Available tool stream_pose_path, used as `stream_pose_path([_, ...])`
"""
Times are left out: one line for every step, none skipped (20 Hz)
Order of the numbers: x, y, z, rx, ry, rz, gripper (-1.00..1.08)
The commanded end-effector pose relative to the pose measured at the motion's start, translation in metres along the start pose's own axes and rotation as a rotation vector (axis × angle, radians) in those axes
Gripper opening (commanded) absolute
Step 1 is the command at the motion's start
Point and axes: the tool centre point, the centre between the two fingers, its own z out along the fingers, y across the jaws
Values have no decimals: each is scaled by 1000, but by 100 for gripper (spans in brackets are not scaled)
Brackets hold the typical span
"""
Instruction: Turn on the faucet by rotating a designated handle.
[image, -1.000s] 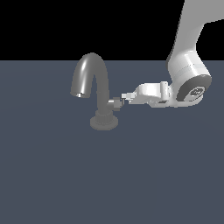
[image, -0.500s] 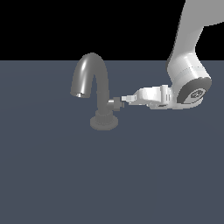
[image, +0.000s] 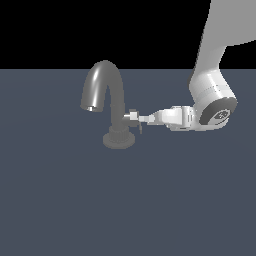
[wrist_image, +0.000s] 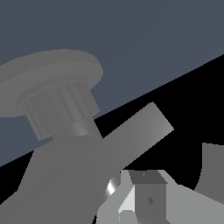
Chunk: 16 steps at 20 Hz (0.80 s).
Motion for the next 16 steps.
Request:
stream_pose_path([7, -5, 0, 3, 0, 8, -100])
stream_pose_path([10, -8, 0, 3, 0, 11, -100])
stream_pose_path([13, -11, 0, 4, 0, 15, -100])
stream_pose_path([16, -13, 0, 4, 0, 19, -100])
stream_pose_path([19, -16, 0, 5, -1, 22, -100])
stream_pose_path([22, -18, 0, 5, -1, 26, -100])
stream_pose_path([25, -21, 0, 5, -1, 29, -100])
stream_pose_path([28, -24, 0, 6, -1, 33, -100])
stream_pose_path([31, -26, 0, 6, -1, 36, -100])
stream_pose_path([35, -28, 0, 7, -1, 40, -100])
stream_pose_path([38, -31, 0, 7, -2, 43, -100])
stream_pose_path([41, -33, 0, 7, -2, 47, -100])
stream_pose_path([44, -36, 0, 8, -2, 50, -100])
stream_pose_path([47, -38, 0, 8, -2, 53, -100])
stream_pose_path([49, -40, 0, 9, -2, 57, -100])
stream_pose_path([52, -43, 0, 9, -3, 60, -100])
